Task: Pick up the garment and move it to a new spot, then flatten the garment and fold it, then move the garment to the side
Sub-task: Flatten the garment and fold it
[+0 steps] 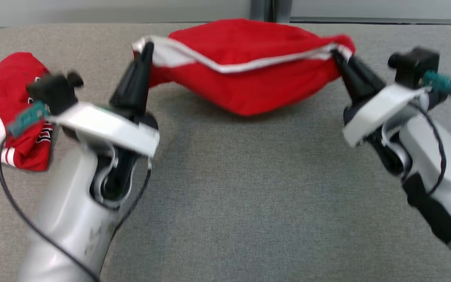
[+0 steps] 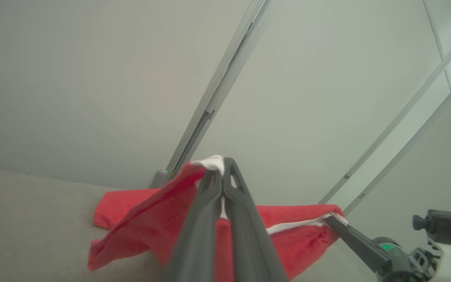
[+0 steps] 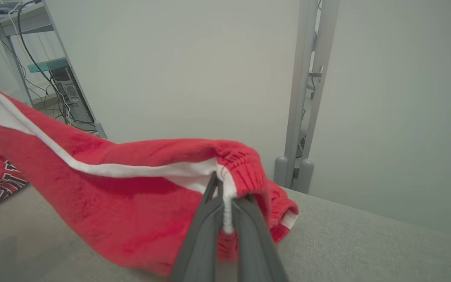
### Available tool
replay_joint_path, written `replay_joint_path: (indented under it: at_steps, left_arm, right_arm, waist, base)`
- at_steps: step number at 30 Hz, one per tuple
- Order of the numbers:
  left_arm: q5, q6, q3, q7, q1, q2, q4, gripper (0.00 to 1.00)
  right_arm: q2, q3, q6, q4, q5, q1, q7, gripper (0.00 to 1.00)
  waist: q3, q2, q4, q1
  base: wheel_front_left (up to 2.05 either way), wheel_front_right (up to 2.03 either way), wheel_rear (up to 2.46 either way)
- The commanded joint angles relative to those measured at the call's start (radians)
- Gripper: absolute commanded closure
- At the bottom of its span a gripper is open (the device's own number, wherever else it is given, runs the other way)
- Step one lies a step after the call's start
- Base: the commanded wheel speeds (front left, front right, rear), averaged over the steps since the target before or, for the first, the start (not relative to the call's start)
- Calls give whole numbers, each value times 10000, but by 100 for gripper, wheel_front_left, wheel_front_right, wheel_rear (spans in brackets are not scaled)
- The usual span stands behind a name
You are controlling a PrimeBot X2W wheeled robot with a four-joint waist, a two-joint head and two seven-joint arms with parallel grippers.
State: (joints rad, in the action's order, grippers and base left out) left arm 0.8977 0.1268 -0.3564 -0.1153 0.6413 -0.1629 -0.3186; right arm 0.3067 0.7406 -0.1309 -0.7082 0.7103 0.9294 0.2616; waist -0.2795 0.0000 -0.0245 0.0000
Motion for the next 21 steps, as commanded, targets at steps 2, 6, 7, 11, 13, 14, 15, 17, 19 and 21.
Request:
replay_joint_path:
  at_steps: [2, 6, 7, 11, 13, 14, 15, 17, 19, 21]
  left_arm:
    - [-25, -64, -4, -85, -1014, -331, 696, 100]
    - [110, -515, 93, -230, -2823, -559, 1878, 100]
    - [195, -642, 129, -283, -3268, -570, 2137, 100]
    - [244, -1043, 59, -399, -4895, -680, 3003, 100]
    - [330, -1216, 4, -426, -5652, -677, 3289, 100]
    - [330, -1216, 4, -426, -5652, -677, 3289, 100]
    - [314, -1272, -56, -427, -5983, -724, 3411, 100]
    - [253, -1408, -148, -452, -6612, -818, 3593, 100]
    - [283, -1529, -224, -469, -7163, -847, 3764, 100]
    - [325, -1651, -241, -502, -7689, -916, 3968, 100]
  right_arm:
    - [262, 178, 0, 632, 73, -859, 51, 100]
    - [617, -26, 0, 1706, 78, -2199, 53, 100]
    - [662, -98, 0, 1921, -23, -2545, 54, 100]
    - [774, -535, 0, 2712, -447, -3841, 55, 100]
    - [776, -780, 0, 3057, -750, -4535, 55, 100]
    - [776, -780, 0, 3057, -750, -4535, 55, 100]
    - [753, -898, 0, 3208, -849, -4905, 55, 100]
    - [705, -1171, 0, 3482, -1058, -5603, 54, 100]
    - [644, -1382, 0, 3724, -1266, -6258, 54, 100]
    - [607, -1497, 0, 3979, -1420, -6928, 54, 100]
  waist:
    - [278, 0, 101, 0]
    - [647, 0, 142, 0]
    - [749, 0, 158, 0]
    - [1171, 0, 181, 0]
    - [1408, 0, 157, 0]
    - [1408, 0, 157, 0]
    - [1534, 0, 136, 0]
    - [1768, 0, 87, 0]
    - [1973, 0, 52, 0]
    - [2155, 0, 28, 0]
  base:
    - [0, 0, 0]
    - [0, 0, 0]
    - [0, 0, 0]
    - [0, 0, 0]
    - [0, 0, 0]
    - [0, 0, 0]
    - [0, 0, 0]
    - [0, 0, 0]
    - [0, 0, 0]
    - [0, 0, 0]
